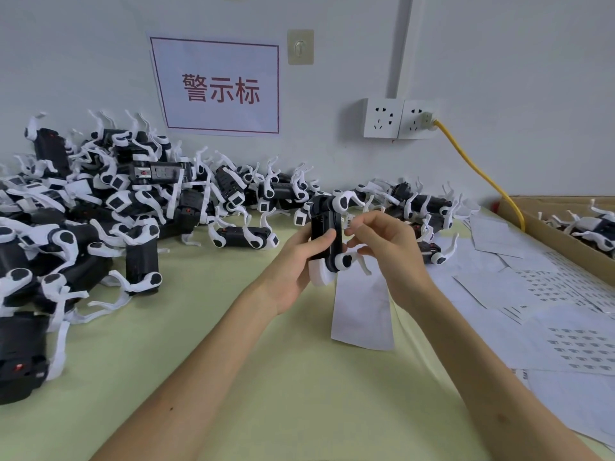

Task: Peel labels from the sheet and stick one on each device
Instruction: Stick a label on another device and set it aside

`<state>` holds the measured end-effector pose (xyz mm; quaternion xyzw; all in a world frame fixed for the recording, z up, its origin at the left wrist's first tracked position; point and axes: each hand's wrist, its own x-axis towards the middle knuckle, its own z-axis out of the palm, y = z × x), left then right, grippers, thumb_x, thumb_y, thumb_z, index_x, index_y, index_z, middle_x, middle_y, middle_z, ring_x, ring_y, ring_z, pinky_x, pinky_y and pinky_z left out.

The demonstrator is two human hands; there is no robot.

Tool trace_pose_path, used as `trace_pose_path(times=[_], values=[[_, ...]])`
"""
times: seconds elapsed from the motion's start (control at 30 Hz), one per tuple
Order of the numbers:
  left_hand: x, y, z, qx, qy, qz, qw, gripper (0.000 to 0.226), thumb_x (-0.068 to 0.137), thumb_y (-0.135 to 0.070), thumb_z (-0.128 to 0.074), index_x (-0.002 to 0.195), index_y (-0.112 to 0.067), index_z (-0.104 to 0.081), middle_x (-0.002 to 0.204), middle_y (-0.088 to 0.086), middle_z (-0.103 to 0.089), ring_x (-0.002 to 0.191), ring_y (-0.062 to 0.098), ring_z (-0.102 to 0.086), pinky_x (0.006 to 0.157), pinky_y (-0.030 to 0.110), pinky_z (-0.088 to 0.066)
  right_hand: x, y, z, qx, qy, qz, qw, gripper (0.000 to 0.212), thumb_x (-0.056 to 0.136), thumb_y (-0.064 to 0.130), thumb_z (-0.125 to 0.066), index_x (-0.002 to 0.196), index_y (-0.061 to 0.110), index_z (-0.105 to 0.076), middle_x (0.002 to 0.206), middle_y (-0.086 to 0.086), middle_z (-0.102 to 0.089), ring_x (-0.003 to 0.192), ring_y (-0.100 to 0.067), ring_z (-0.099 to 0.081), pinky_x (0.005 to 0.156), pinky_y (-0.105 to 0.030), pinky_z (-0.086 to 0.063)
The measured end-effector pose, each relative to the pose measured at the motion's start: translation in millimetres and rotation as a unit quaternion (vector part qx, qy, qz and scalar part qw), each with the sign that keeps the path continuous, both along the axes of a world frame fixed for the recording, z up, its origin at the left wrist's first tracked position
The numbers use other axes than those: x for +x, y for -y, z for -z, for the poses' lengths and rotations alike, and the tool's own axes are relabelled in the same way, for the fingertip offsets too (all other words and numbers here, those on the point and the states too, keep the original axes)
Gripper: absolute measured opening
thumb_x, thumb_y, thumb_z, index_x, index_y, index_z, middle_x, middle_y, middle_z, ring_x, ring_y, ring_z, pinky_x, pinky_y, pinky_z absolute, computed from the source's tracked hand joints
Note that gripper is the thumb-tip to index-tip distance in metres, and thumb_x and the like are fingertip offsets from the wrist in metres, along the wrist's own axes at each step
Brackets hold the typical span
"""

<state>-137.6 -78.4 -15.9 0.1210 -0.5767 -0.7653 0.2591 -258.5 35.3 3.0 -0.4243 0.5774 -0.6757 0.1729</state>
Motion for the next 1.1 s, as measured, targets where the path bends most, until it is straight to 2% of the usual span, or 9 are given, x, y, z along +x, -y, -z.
trace_pose_path(times=[0.1, 0.17, 0.3, 0.4, 0.5, 0.6, 0.77, 1.1], values=[[1, 0, 1, -0.022, 0.004, -0.004, 1.0, 0.037, 0.098, -0.023, -0.063, 0.134, -0.014, -0.061, 0.109, 0.006, -0.073, 0.109, 0.021, -0.07, 0.091, 0.027, -0.054, 0, 1, 1, -0.001, 0.007, 0.002, 1.0, 0.018, 0.096, 0.005, -0.062, 0.083, 0.014, -0.07, 0.092, -0.006, -0.07, 0.079, -0.019, -0.067, 0.081, -0.034, -0.051], [1, -1, 1, -0.032, 0.008, -0.006, 0.999, 0.036, 0.098, -0.02, -0.063, 0.133, -0.016, -0.062, 0.11, 0.002, -0.074, 0.107, 0.017, -0.07, 0.095, 0.03, -0.052, -1, 1, 2, -0.004, 0.009, 0.003, 1.0, 0.014, 0.096, 0.008, -0.065, 0.084, 0.013, -0.07, 0.091, -0.005, -0.07, 0.077, -0.018, -0.067, 0.078, -0.031, -0.051], [0, -1, 3, -0.05, 0.009, -0.008, 0.999, 0.034, 0.097, -0.017, -0.065, 0.132, -0.017, -0.063, 0.113, -0.003, -0.074, 0.106, 0.013, -0.069, 0.101, 0.035, -0.049, -2, 3, 4, -0.006, -0.003, 0.015, 1.0, 0.014, 0.096, 0.014, -0.068, 0.083, 0.014, -0.07, 0.085, 0.002, -0.071, 0.072, -0.012, -0.068, 0.069, -0.018, -0.05], [0, -2, 2, -0.06, 0.007, -0.013, 0.998, 0.042, 0.091, -0.021, -0.068, 0.133, -0.016, -0.062, 0.117, -0.002, -0.073, 0.111, 0.016, -0.069, 0.106, 0.039, -0.049, -2, 4, 4, -0.006, -0.002, 0.018, 1.0, 0.015, 0.097, 0.014, -0.067, 0.082, 0.016, -0.07, 0.084, 0.003, -0.072, 0.071, -0.012, -0.068, 0.067, -0.016, -0.049], [-1, -1, 3, -0.069, 0.009, -0.019, 0.997, 0.039, 0.098, -0.015, -0.065, 0.137, -0.014, -0.059, 0.129, 0.006, -0.07, 0.121, 0.023, -0.066, 0.115, 0.046, -0.044, -2, 4, 5, -0.007, -0.002, 0.017, 1.0, 0.017, 0.098, 0.016, -0.065, 0.082, 0.017, -0.071, 0.082, 0.004, -0.072, 0.073, -0.012, -0.069, 0.069, -0.017, -0.05], [-1, -1, 4, -0.076, 0.014, -0.021, 0.997, 0.038, 0.1, -0.012, -0.062, 0.138, -0.013, -0.057, 0.137, 0.011, -0.066, 0.127, 0.027, -0.063, 0.117, 0.051, -0.04, -2, 5, 6, -0.008, -0.01, 0.022, 1.0, 0.018, 0.098, 0.015, -0.065, 0.082, 0.017, -0.072, 0.08, 0.008, -0.072, 0.071, -0.01, -0.07, 0.068, -0.015, -0.05], [0, -3, 2, -0.081, 0.014, -0.022, 0.996, 0.051, 0.088, -0.022, -0.068, 0.137, -0.013, -0.057, 0.137, 0.009, -0.066, 0.129, 0.028, -0.062, 0.117, 0.053, -0.04, -2, 6, 8, -0.018, -0.01, 0.024, 0.999, 0.017, 0.098, 0.015, -0.066, 0.082, 0.016, -0.072, 0.076, 0.008, -0.071, 0.067, -0.01, -0.069, 0.067, -0.015, -0.05], [0, -3, 3, -0.099, 0.025, -0.033, 0.994, 0.045, 0.087, -0.024, -0.068, 0.131, -0.017, -0.061, 0.134, 0.012, -0.067, 0.127, 0.028, -0.063, 0.116, 0.051, -0.041, -3, 8, 11, -0.023, -0.056, 0.032, 0.998, 0.015, 0.096, 0.014, -0.068, 0.081, 0.012, -0.07, 0.072, 0.01, -0.069, 0.063, -0.008, -0.067, 0.062, -0.017, -0.051]])
